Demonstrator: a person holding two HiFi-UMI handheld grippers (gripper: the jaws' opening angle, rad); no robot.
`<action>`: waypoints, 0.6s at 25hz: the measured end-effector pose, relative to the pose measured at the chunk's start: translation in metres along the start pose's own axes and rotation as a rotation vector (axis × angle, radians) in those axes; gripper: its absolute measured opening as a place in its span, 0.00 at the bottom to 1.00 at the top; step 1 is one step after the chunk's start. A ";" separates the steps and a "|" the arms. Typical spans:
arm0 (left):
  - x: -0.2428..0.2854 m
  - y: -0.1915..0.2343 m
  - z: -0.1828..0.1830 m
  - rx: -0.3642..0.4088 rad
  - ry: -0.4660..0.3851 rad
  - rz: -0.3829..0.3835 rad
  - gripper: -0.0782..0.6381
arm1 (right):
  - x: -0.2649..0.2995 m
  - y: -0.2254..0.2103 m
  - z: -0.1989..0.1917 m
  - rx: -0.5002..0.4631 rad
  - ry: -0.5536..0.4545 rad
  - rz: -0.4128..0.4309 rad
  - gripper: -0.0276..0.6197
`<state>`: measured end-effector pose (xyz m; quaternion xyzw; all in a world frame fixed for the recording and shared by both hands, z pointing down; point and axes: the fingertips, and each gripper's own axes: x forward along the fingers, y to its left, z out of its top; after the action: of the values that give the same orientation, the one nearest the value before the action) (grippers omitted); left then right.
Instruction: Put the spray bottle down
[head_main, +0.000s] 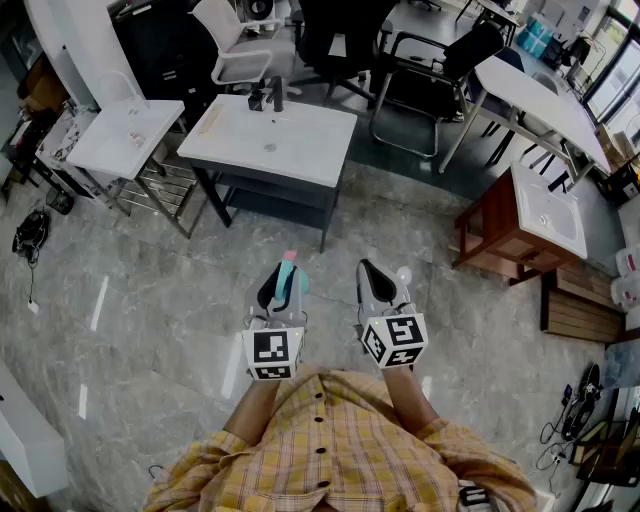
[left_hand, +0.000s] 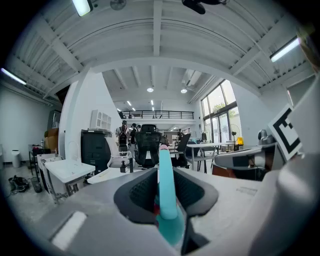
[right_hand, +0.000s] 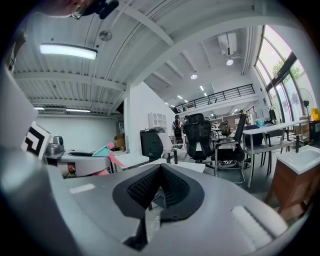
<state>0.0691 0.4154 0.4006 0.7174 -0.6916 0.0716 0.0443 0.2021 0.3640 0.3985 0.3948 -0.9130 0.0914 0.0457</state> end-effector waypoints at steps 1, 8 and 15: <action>0.001 0.001 0.001 -0.002 -0.002 -0.002 0.25 | 0.001 0.000 0.001 -0.001 -0.002 -0.001 0.04; 0.002 0.011 -0.002 0.002 -0.009 -0.011 0.24 | 0.004 0.010 0.009 0.007 -0.048 0.020 0.05; 0.004 0.030 -0.014 -0.011 -0.020 -0.047 0.25 | 0.016 0.019 0.004 0.017 -0.058 -0.027 0.05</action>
<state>0.0388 0.4130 0.4141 0.7337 -0.6755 0.0594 0.0429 0.1772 0.3651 0.3946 0.4099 -0.9078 0.0872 0.0172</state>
